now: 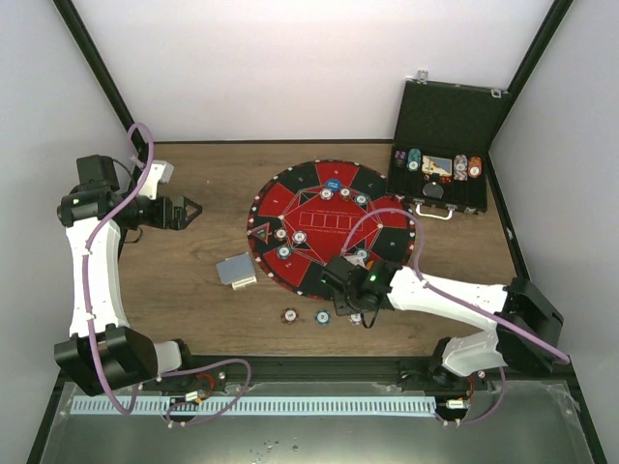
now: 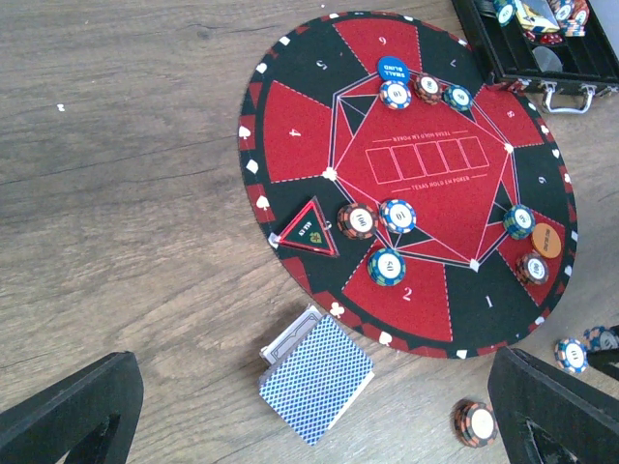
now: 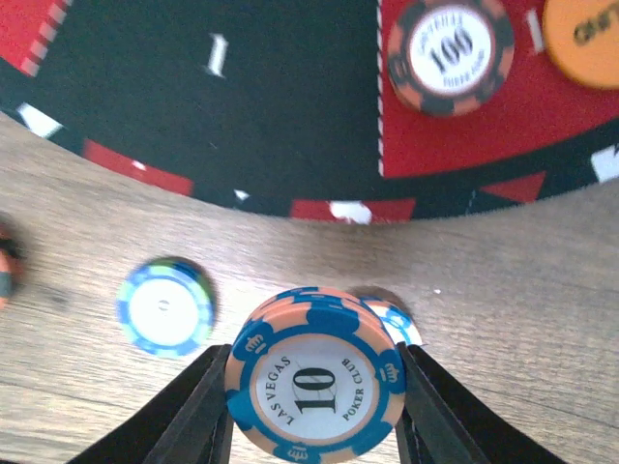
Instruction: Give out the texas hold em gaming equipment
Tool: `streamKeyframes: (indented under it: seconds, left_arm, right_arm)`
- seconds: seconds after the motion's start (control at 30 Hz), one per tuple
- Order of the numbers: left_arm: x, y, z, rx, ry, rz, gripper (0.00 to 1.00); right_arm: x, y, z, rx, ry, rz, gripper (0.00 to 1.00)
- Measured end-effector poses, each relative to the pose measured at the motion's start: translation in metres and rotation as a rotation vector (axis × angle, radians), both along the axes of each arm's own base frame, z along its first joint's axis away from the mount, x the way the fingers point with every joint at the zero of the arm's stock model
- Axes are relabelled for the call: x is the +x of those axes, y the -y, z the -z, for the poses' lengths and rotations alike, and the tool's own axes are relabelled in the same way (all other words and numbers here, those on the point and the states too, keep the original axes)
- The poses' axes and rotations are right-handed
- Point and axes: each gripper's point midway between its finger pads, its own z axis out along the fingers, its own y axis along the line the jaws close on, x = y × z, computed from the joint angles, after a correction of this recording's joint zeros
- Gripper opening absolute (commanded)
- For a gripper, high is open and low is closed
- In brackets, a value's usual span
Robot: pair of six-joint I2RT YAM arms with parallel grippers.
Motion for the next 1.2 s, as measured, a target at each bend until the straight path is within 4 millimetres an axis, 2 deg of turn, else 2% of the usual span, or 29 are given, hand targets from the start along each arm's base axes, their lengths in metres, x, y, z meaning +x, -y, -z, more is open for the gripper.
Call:
streamKeyframes:
  seconds: [0.13,0.23,0.33,0.43,0.57,0.77,1.03,1.2]
  left_arm:
    - [0.0,0.0,0.0,0.0,0.0,0.0,1.0]
    - [0.0,0.0,0.0,0.001,0.0,0.001,1.0]
    - [0.0,-0.001,0.001,0.007,0.001,0.002,1.0]
    - [0.0,-0.001,0.001,0.018,0.006,0.009,1.0]
    - [-0.001,-0.002,0.003,0.029,0.002,0.016,1.0]
    - [-0.002,-0.004,0.007,0.053,-0.002,0.033,1.0]
    - [-0.007,-0.001,0.017,0.095,0.004,0.117,1.0]
    - [-0.018,-0.002,0.051,0.143,-0.043,0.207,1.0]
  right_arm:
    - [0.018,-0.008,-0.026,0.04,0.046,0.01,0.3]
    - [0.045,-0.002,-0.044,0.06,0.085,0.052,0.3]
    - [0.082,0.016,-0.058,0.079,0.131,0.12,0.3]
    - [0.115,0.039,-0.061,0.069,0.161,0.182,0.3]
    - [0.146,0.069,-0.043,0.033,0.147,0.241,0.3]
    - [0.164,0.094,-0.012,0.016,0.099,0.273,0.3]
    - [0.178,0.097,0.015,0.023,0.066,0.26,0.3]
    - [0.182,0.1,0.036,0.011,0.03,0.258,0.3]
